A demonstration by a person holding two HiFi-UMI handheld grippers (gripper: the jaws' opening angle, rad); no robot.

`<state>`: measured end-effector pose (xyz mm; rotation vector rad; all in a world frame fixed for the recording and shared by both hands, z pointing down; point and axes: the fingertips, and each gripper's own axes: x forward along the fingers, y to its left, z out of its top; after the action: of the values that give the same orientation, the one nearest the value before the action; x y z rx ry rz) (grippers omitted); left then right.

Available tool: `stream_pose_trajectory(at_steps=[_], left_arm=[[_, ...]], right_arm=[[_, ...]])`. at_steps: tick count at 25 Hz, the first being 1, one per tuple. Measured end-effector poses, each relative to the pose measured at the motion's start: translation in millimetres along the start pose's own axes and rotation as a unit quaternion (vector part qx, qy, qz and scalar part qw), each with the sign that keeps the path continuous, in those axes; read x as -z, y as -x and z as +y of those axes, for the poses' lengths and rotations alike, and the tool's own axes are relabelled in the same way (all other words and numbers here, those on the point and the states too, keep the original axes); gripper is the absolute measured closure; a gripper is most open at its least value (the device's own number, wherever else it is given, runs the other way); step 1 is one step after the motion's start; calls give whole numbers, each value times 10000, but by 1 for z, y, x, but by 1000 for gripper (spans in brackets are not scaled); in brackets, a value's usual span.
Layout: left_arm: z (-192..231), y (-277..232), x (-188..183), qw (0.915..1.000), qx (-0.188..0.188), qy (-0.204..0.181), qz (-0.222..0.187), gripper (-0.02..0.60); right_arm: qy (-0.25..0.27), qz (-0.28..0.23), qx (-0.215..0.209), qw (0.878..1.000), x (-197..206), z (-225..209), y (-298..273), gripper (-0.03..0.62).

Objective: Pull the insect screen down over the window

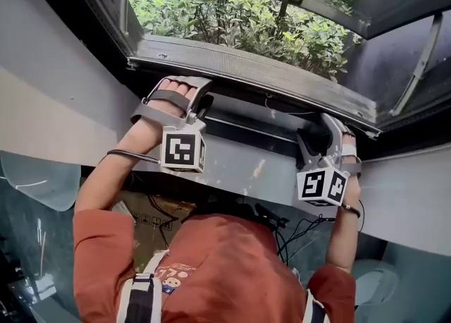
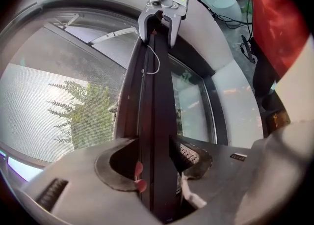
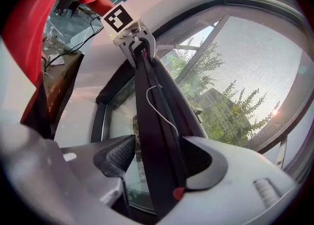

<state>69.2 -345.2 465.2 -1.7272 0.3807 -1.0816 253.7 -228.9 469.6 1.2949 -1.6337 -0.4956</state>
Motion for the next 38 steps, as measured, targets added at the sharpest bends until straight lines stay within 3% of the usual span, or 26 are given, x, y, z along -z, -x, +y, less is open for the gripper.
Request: stream_pose_trajectory(at_steps=[7,11,18,24,32,38], left_arm=[[1,-1,0,9996,-73,242,-149,388],[4,-6,0,9998,-171,100,-35,388],[7,-9,-1,9995,-182,244,-31,390],[7,-7,-3,9976,-315,532,-301,388],[8,-4,-3,9979,-361,478,-261,388],[8,4,-6,9934,-473,918,-492,388]], right_arm=[[-5,-69,52,10000,1,5,-4,273],[-191,-152,20,9997,-1,1,-4,273],[-362,-267,123,9989,-1,-6,-4,272],[-393,-292,263,9985,-3,-7,-1,275],[-331,-177,168,9992,-4,-8,-1,273],[-678,-469,202,9964,-11,-7,10,275]])
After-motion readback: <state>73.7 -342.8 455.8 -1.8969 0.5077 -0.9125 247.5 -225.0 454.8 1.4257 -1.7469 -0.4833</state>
